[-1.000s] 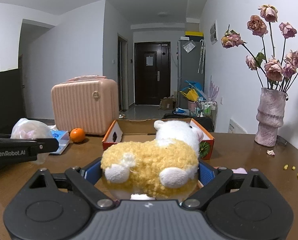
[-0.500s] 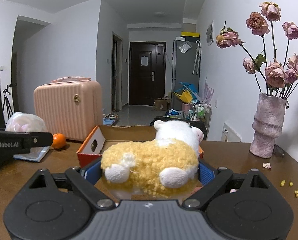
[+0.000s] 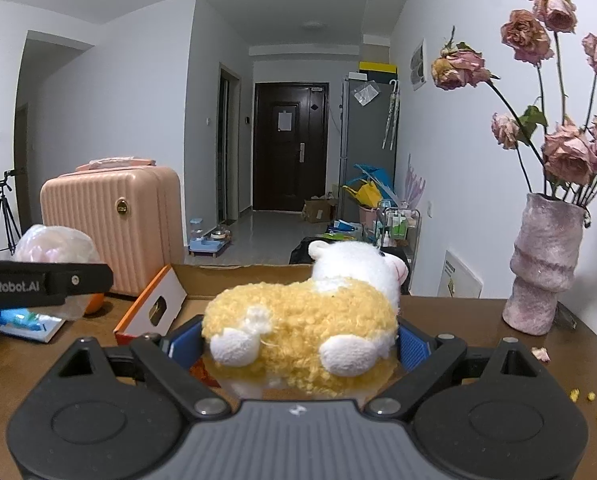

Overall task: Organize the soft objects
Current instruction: 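Carry both items to the cardboard box while the left tool releases the bag inside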

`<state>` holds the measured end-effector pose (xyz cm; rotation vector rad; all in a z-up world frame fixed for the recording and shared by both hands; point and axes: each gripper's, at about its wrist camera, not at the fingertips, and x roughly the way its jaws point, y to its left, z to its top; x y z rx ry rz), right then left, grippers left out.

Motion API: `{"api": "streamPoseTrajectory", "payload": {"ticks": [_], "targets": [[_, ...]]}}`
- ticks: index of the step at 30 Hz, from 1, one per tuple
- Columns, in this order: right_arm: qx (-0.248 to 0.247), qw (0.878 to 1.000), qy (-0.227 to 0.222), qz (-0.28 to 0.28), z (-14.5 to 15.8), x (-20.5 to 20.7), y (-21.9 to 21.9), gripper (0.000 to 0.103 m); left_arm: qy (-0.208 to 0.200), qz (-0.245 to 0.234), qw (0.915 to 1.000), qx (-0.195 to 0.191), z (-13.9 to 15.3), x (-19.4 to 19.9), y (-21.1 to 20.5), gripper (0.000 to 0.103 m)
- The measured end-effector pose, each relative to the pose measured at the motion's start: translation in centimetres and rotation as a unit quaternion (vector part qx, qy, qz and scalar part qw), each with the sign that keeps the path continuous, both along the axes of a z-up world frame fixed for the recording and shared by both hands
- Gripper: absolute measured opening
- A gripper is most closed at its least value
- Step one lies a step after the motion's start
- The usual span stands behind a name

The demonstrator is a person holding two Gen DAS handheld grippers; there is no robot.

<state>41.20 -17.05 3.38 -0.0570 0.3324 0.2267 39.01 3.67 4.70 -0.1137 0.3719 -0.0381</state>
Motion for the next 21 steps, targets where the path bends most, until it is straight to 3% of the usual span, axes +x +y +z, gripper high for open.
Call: {"api": "streamPoseTrajectory", "payload": {"ticks": [13,21], "targets": [[-0.029,1.000,0.005,0.010,0.8,6.3,2.3,0.095,-0.004,0.007,0.9994,-0.034,0.5,5.9,1.3,0.050],[-0.057,0.997,0.042,-0.006,0.1,11.8,3.8,0.095,0.008,0.011,0.9993,-0.035,0.1,10.4,1.6,0.050]]}}
